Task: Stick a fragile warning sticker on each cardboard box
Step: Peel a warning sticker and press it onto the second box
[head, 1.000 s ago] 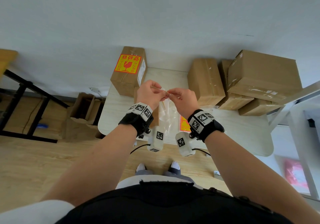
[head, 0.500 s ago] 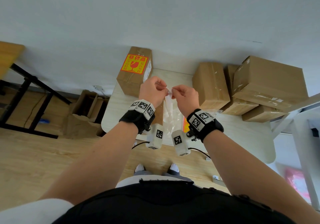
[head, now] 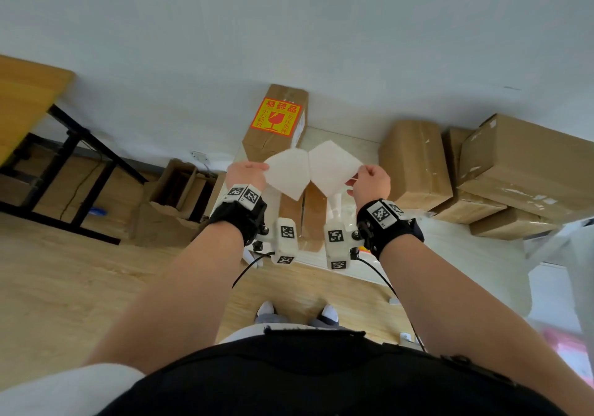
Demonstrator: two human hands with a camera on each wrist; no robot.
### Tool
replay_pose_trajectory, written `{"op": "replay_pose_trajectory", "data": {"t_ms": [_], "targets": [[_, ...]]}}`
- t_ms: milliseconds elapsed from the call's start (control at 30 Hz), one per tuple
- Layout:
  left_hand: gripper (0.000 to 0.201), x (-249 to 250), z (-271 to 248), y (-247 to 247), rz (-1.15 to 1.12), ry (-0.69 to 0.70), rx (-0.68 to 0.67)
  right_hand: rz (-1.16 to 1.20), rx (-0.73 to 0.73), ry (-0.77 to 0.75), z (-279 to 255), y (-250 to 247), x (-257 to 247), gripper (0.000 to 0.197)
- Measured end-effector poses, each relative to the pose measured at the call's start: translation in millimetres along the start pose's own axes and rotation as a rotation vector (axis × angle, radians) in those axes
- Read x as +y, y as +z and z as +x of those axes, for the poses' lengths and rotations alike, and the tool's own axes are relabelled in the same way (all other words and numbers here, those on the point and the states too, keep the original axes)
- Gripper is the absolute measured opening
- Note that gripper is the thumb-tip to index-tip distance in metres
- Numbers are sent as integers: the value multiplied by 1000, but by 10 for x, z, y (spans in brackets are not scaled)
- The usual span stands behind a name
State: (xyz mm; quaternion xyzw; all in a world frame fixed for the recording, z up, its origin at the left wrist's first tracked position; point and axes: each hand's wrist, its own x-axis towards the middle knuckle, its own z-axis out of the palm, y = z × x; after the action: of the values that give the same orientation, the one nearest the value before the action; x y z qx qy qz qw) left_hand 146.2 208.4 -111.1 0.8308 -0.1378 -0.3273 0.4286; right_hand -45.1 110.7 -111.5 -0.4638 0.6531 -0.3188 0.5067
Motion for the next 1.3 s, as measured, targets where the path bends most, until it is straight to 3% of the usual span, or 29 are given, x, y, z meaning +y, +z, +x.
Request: {"op": "replay_pose_trajectory", "data": {"t_ms": [133, 267, 433, 567, 667, 867, 1000, 1067, 1133, 1300], "targets": [[31, -268, 146, -288, -22, -103, 64, 7, 111, 41, 19, -9, 45, 16], [34, -537, 223, -357, -77, -197, 54, -47, 180, -28, 22, 21, 25, 13], [30, -737, 236, -199, -82, -213, -60, -98, 152, -173, -92, 74, -92, 19], [28, -727, 167, 17, -251, -261, -179, -167, 134, -271, -163, 66, -53, 25], [24, -686, 145, 111, -179, -249, -243, -195, 112, -292, -178, 49, -3, 25], [14, -266, 57, 155, -251, -165, -335, -237, -66, -400, -235, 99, 41, 13], [44, 135, -179, 221, -239, -16, -412, -256, -210, -478, -268, 156, 52, 12], [49, 251, -235, 250, -233, -3, -447, -254, -261, -473, -278, 183, 60, 10], [48, 312, -274, 277, -216, -1, -468, -237, -305, -462, -279, 184, 61, 8], [28, 261, -264, 347, -180, 5, -366, -262, -377, -465, -250, 119, 35, 10]]}}
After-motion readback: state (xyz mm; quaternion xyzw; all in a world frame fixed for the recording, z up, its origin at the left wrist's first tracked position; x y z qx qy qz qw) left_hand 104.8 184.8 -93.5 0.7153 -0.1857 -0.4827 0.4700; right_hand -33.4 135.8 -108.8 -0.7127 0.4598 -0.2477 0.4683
